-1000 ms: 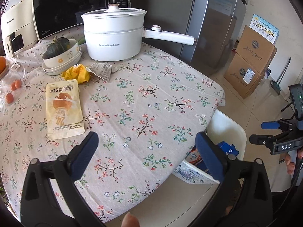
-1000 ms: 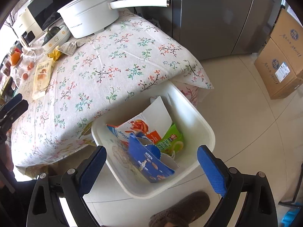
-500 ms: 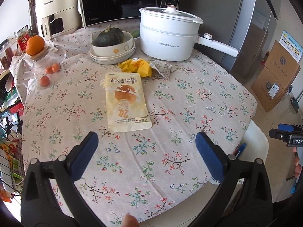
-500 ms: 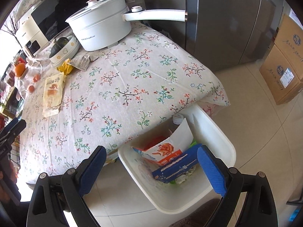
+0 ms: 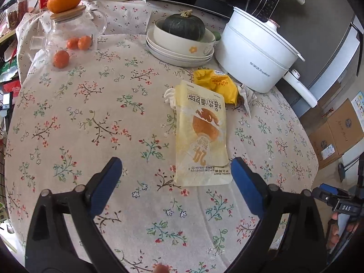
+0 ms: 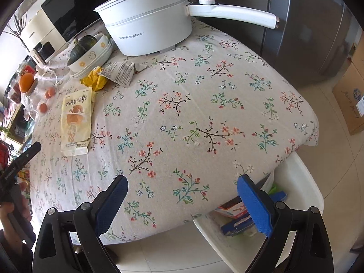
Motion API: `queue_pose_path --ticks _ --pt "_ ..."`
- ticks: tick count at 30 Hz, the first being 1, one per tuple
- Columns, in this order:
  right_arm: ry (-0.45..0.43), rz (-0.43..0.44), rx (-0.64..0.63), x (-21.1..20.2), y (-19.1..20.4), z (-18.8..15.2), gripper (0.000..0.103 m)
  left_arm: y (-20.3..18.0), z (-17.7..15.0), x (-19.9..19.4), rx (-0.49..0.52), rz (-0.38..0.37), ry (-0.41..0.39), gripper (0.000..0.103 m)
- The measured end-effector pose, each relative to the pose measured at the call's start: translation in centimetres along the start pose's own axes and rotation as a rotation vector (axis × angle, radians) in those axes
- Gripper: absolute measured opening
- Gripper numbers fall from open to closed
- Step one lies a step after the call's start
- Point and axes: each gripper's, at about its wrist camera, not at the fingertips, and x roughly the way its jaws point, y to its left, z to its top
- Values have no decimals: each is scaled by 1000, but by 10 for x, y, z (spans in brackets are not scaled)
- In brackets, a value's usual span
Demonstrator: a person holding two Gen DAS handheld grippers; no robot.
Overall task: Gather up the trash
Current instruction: 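Grasp the yellow-white bread bag with the left gripper, then grasp the white tissue ball with the right gripper while the left gripper holds the bread bag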
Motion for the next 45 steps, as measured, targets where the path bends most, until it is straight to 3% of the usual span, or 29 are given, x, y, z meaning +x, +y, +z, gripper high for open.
queue_pose_path --ticks 6,9,12,13,14,17,27,38,42,45 --pt "35 23 24 24 7 10 98 1 11 37 -61 -55 12 81" --pt "37 25 46 30 5 14 98 6 8 56 -111 -94 42 71" --pt "49 26 51 34 3 16 98 2 6 62 -111 -96 30 54" --pt "52 23 47 35 2 16 98 0 5 65 -114 -116 55 33" --pt "54 17 41 36 2 16 98 -3 4 67 -112 -123 70 19" --pt "58 -1 30 38 2 14 98 -13 3 63 -69 -113 71 7" --pt "19 4 30 32 17 10 98 -32 10 -36 31 -141 -73 1" --pt "-128 92 -45 32 99 9 98 26 4 -97 30 32 -166 1" --pt "-179 95 -104 43 144 23 98 45 4 -105 28 87 -176 1" --pt "-192 151 -129 61 179 38 97 55 4 -109 14 126 -179 1"
